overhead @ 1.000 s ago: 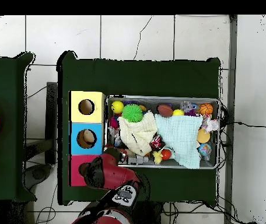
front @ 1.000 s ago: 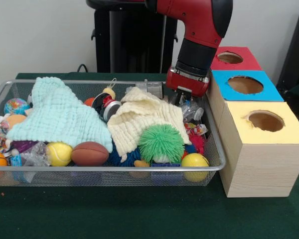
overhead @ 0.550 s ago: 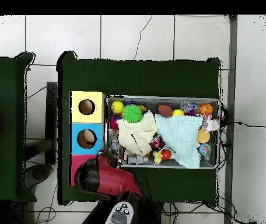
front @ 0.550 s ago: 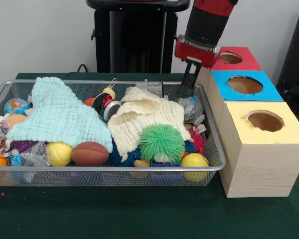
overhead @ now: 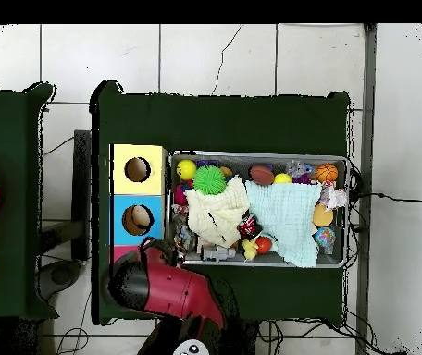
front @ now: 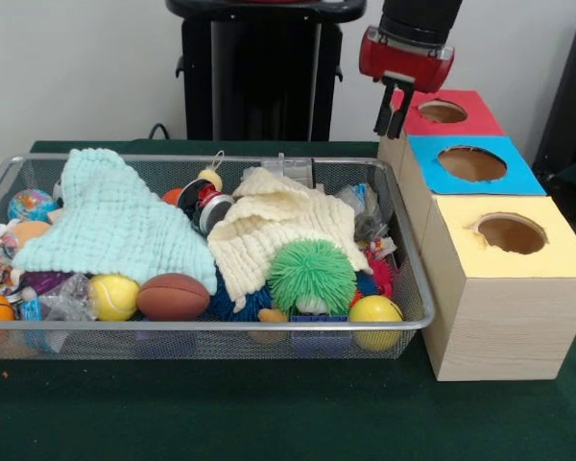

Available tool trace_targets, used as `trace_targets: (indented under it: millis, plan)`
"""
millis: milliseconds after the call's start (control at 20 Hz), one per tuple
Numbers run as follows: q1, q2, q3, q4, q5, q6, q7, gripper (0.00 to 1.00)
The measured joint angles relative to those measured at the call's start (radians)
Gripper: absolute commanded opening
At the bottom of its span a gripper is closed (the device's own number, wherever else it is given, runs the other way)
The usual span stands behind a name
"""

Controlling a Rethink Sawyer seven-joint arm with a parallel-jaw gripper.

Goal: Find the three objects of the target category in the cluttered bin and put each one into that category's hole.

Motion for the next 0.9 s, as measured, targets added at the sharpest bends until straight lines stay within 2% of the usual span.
trace_targets:
  millis: [450, 750, 800, 900]
  plan:
    - [-0.049, 0.094, 0.016, 0.000, 0.000, -0.210, 0.000, 0.00]
    - [-0.052, 0.144, 0.017, -0.001, 0.001, -0.232, 0.000, 0.00]
    - [-0.052, 0.158, 0.017, -0.001, 0.001, -0.232, 0.000, 1.00]
    - [-0.052, 0.160, 0.017, -0.001, 0.001, -0.233, 0.000, 1.00]
